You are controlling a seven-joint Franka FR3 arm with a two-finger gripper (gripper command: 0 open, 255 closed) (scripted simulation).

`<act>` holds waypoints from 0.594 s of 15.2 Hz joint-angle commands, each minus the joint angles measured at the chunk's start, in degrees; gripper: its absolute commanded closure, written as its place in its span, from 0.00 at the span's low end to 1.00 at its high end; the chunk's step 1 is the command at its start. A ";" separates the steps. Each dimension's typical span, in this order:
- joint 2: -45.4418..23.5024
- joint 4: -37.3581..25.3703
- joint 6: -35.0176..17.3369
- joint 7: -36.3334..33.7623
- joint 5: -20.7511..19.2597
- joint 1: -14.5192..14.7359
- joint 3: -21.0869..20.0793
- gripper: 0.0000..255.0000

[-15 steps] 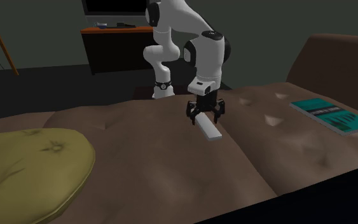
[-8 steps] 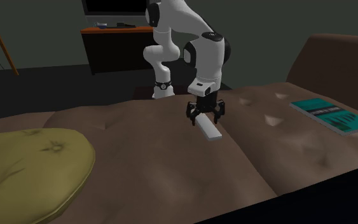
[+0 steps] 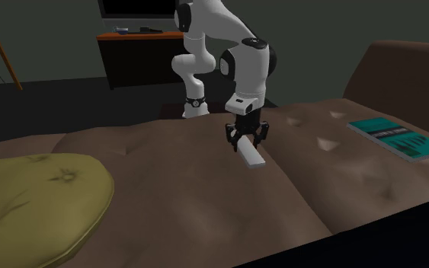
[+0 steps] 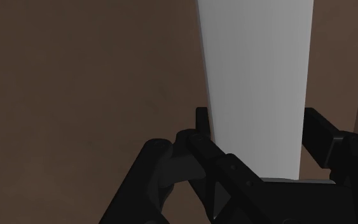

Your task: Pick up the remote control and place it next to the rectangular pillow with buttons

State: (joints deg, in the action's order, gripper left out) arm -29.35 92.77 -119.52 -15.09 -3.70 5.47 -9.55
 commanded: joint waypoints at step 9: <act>2.02 -2.33 4.48 0.16 0.40 -0.12 -0.19 1.00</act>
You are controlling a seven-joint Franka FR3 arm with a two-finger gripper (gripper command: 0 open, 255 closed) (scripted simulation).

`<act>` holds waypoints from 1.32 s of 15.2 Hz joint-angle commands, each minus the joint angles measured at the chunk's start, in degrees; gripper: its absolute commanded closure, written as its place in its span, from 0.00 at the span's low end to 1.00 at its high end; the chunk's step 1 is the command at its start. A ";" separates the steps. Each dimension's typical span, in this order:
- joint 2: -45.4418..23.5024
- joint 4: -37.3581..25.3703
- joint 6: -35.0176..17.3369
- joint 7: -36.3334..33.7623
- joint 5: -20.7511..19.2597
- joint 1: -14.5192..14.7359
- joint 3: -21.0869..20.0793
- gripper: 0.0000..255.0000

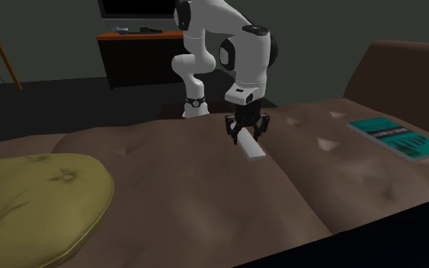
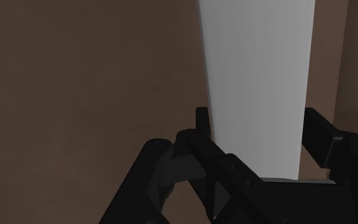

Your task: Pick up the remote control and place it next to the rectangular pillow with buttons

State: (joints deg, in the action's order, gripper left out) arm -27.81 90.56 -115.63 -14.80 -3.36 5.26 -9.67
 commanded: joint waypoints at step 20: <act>3.67 -10.84 14.46 0.08 0.69 0.19 -0.45 1.00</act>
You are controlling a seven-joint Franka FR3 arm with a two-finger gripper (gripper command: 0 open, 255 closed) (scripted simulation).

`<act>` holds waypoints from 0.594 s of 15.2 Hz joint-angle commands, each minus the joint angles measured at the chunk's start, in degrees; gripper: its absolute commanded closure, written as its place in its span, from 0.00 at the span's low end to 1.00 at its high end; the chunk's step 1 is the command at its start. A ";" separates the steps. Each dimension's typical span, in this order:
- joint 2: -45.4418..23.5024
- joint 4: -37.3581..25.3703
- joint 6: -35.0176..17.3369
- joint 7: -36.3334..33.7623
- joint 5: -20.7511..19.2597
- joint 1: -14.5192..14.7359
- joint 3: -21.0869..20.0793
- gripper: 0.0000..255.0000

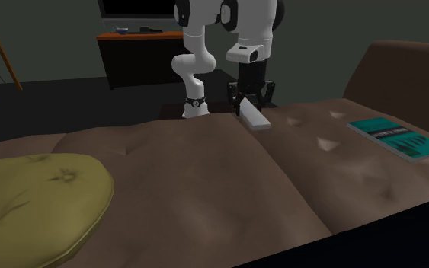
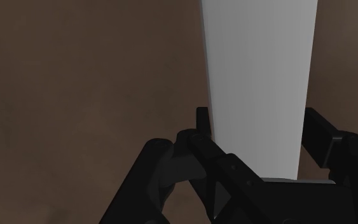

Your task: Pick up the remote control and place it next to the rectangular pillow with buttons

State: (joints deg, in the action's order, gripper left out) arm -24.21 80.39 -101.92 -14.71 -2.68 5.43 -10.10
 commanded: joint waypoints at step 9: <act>-0.33 -8.23 7.89 -0.06 -0.03 0.35 -0.09 1.00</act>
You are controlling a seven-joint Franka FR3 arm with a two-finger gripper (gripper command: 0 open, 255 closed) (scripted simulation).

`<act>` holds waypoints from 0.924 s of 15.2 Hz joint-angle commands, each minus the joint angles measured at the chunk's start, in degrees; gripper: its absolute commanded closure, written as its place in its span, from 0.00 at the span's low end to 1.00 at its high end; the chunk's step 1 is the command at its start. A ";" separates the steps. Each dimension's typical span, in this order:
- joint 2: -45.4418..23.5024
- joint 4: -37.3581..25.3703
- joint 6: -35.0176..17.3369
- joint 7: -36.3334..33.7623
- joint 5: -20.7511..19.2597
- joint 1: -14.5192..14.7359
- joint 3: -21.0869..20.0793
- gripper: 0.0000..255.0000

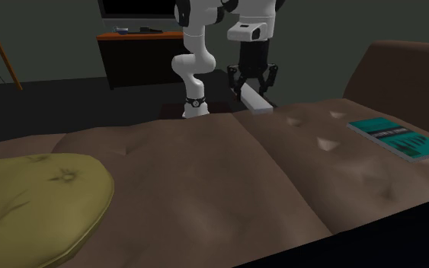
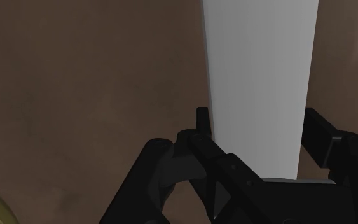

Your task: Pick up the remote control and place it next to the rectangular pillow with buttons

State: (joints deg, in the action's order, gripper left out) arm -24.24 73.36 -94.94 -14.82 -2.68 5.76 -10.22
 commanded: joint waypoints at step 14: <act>-0.60 -9.46 8.89 4.65 0.22 -3.14 1.18 1.00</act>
State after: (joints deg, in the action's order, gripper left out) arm -25.87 62.68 -85.84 -11.18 -2.66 3.47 -9.25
